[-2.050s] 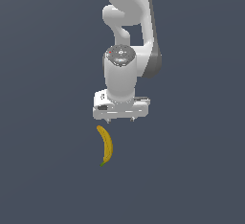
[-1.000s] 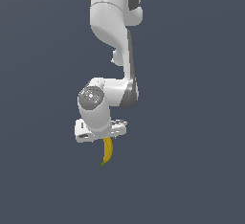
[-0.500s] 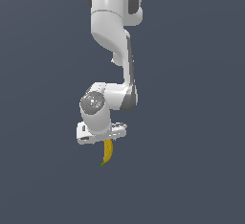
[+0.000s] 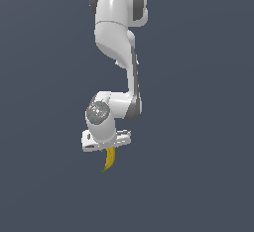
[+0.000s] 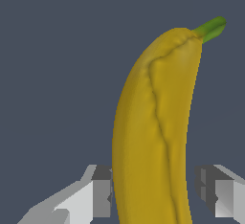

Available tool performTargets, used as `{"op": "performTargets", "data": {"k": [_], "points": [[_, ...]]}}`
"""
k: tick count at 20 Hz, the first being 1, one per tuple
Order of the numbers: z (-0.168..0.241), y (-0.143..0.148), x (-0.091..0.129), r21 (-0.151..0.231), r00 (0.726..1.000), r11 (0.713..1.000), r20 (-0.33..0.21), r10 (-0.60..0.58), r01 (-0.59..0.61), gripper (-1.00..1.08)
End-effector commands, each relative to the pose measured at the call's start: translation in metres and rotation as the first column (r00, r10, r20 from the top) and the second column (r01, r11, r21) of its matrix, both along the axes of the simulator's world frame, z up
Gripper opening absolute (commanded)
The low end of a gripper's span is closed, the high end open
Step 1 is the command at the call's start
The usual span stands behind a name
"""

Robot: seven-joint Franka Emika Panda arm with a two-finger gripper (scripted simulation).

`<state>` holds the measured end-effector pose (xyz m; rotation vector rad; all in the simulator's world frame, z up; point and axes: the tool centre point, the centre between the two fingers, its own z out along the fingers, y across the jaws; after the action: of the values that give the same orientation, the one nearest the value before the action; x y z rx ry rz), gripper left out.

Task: Pick up the object and move it to a goal position.

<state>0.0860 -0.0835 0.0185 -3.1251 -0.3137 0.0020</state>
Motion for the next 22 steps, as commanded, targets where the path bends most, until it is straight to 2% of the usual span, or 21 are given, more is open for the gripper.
{"op": "performTargets", "data": {"k": [1,14,22], "points": [[0.0,-0.001,0.001,-0.001,1.0,1.0,0.001,-0.001,0.001,-1.0],[0.005,0.004,0.001,0.002,1.0,1.0,0.004,-0.002,0.002,-1.0],[0.043,0.04,0.006,0.024,0.999,0.999,0.036,-0.026,0.025,-1.0]]}}
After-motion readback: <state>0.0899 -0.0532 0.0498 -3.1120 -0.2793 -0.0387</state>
